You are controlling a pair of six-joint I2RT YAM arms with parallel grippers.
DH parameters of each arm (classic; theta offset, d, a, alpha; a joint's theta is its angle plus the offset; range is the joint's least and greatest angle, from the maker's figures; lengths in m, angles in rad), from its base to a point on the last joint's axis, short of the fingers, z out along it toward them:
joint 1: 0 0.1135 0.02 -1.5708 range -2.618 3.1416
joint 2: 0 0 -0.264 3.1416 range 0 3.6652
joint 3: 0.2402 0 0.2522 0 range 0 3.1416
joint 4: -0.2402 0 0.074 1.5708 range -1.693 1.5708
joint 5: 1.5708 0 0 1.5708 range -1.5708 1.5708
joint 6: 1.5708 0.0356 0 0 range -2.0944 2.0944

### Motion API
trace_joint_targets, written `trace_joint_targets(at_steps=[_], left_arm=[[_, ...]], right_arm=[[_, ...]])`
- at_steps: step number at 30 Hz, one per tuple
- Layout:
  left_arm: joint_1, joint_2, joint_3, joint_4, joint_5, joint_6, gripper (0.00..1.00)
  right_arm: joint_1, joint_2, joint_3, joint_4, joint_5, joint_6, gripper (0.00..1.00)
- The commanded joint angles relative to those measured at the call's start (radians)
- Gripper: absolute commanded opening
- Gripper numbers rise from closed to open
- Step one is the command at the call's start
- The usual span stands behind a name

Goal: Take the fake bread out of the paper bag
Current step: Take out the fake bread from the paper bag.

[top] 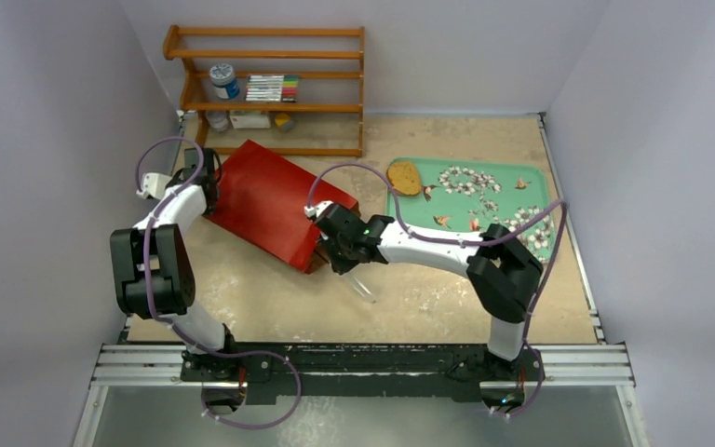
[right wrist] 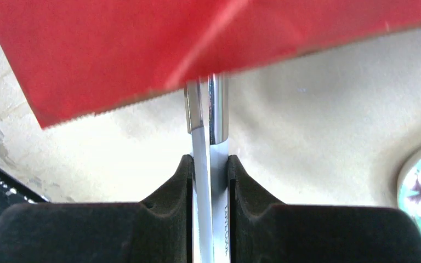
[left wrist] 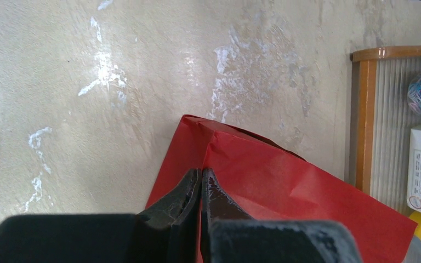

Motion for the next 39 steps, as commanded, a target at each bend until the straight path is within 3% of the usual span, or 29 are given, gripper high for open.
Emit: trace_joint_targets(at_steps=[1, 15, 39], left_arm=[[0.023, 0.006, 0.049, -0.038, -0.102, -0.037, 0.0], [0.079, -0.008, 0.078, -0.07, -0.119, 0.005, 0.0], [0.117, -0.067, 0.047, -0.081, -0.107, 0.08, 0.0]], right_arm=[[-0.005, -0.112, -0.053, -0.058, 0.063, 0.047, 0.0], [-0.005, -0.319, -0.245, -0.109, 0.079, 0.137, 0.0], [-0.005, -0.624, -0.234, -0.351, 0.271, 0.407, 0.0]])
